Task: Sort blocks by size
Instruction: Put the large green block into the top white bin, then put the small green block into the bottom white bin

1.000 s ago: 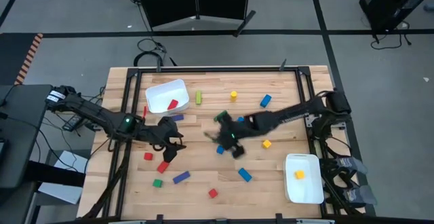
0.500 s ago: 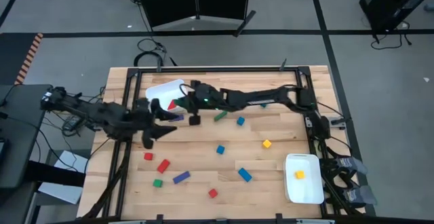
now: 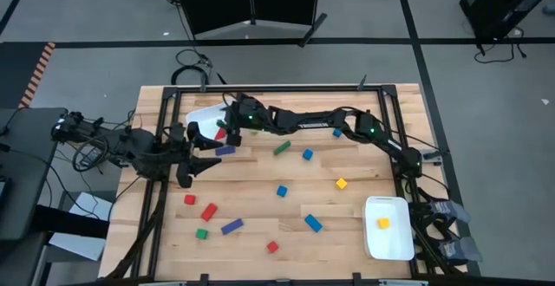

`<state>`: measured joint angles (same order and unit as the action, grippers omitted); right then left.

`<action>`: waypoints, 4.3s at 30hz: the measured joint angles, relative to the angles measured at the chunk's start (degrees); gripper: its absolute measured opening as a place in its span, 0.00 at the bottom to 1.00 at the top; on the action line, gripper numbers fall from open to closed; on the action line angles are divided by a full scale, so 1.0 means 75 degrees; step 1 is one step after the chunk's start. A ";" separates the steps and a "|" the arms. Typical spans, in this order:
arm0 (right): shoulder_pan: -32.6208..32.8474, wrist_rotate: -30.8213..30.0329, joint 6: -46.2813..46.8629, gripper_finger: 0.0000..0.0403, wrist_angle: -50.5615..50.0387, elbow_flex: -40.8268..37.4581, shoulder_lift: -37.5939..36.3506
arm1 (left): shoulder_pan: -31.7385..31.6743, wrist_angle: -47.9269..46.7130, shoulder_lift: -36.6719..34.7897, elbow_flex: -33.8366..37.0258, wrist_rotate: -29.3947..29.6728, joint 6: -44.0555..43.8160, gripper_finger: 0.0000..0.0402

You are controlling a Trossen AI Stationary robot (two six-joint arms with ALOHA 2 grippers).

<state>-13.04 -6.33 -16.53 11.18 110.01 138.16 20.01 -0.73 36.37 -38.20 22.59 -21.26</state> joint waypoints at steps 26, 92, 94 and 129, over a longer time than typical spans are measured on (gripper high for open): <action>0.2484 -0.1821 0.0408 0.59 0.4168 -0.9807 -0.8083 | 0.2257 -0.4163 0.3871 -0.0961 -0.2737 -0.1786 0.62; 0.5716 -0.4619 0.0270 0.59 0.1872 -0.8541 -0.8074 | 0.2691 -0.4534 0.7345 -0.3684 -0.0129 -0.1054 0.35; 0.6027 -0.5108 0.0299 0.59 0.1240 -0.8229 -0.8100 | 0.2096 -0.3512 0.7351 -0.3765 -0.0021 -0.0067 0.35; 0.8792 -0.8215 -0.1590 0.59 0.1566 -0.7011 -1.0052 | -0.1221 0.2256 1.5277 -1.1788 -0.4029 0.2186 0.35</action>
<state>52.90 -67.94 -28.46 22.92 57.43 62.76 10.85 16.19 150.95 -126.60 -7.63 -4.86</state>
